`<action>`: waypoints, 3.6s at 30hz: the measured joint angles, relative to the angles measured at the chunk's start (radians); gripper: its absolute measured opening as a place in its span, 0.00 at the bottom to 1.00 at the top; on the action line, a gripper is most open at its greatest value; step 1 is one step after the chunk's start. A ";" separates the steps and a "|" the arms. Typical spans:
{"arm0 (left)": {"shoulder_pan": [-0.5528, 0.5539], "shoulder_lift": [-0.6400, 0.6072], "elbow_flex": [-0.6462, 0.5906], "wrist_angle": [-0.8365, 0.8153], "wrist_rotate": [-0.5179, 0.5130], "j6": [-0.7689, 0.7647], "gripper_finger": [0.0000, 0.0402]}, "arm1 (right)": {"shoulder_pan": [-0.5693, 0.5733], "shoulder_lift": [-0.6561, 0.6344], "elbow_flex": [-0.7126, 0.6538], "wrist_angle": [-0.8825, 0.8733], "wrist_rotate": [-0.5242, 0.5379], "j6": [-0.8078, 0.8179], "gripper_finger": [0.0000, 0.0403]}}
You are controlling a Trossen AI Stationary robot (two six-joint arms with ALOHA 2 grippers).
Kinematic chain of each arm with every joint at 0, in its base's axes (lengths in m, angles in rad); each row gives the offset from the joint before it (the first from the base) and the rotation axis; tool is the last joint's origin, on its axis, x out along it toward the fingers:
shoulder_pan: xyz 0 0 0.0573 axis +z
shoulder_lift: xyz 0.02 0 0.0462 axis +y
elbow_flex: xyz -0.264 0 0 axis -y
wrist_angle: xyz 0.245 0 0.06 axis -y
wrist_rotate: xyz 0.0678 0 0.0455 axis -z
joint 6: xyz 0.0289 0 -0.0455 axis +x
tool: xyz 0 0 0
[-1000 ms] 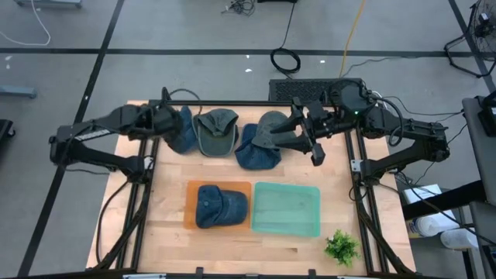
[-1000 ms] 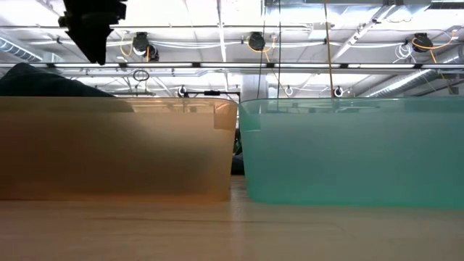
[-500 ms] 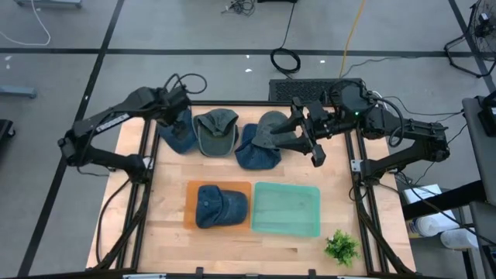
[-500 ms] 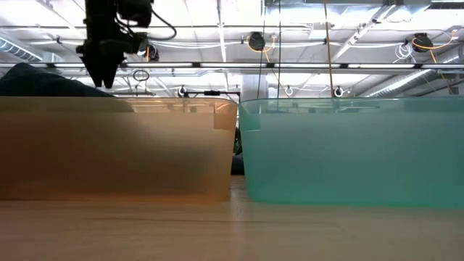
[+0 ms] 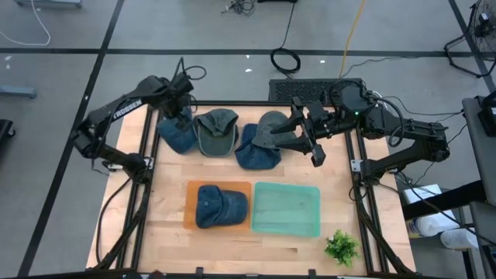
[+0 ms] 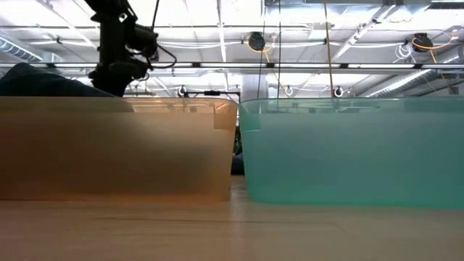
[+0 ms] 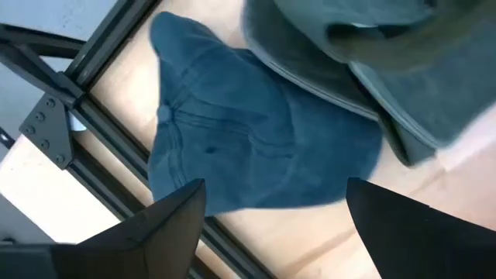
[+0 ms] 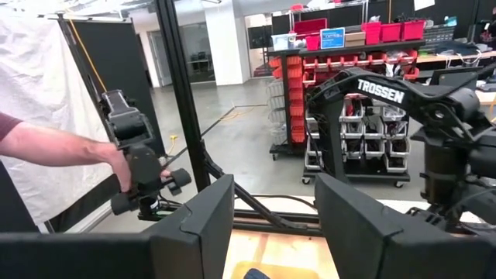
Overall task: Pick & Place hat
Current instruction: Put the left blue cap into the orange bin
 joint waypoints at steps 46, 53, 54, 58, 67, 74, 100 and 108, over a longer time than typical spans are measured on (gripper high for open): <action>0.078 0.062 -0.396 0.366 0.106 0.080 0.32 | 0.000 0.000 0.000 -0.010 0.002 -0.061 0.43; 0.078 0.063 -0.397 0.366 0.100 0.080 0.18 | 0.000 0.000 0.000 -0.009 0.004 -0.062 0.43; 0.079 0.063 -0.397 0.366 0.100 0.079 0.16 | 0.000 0.000 0.000 -0.008 0.006 -0.062 0.43; 0.078 0.063 -0.397 0.369 0.097 0.053 0.09 | 0.000 0.000 0.000 -0.008 0.035 -0.062 0.43; 0.078 0.064 -0.397 0.372 0.090 0.061 0.01 | 0.000 0.000 0.000 -0.007 0.085 -0.062 0.43; 0.078 0.063 -0.395 0.363 0.090 0.057 0.01 | 0.000 0.000 0.000 -0.007 0.085 -0.062 0.43; 0.076 0.042 0.043 -0.259 0.091 -0.188 0.00 | 0.000 0.000 0.000 -0.005 0.084 -0.062 0.42; 0.052 -0.096 0.092 -0.293 0.163 -0.409 0.00 | 0.000 0.000 0.000 -0.006 0.083 -0.062 0.42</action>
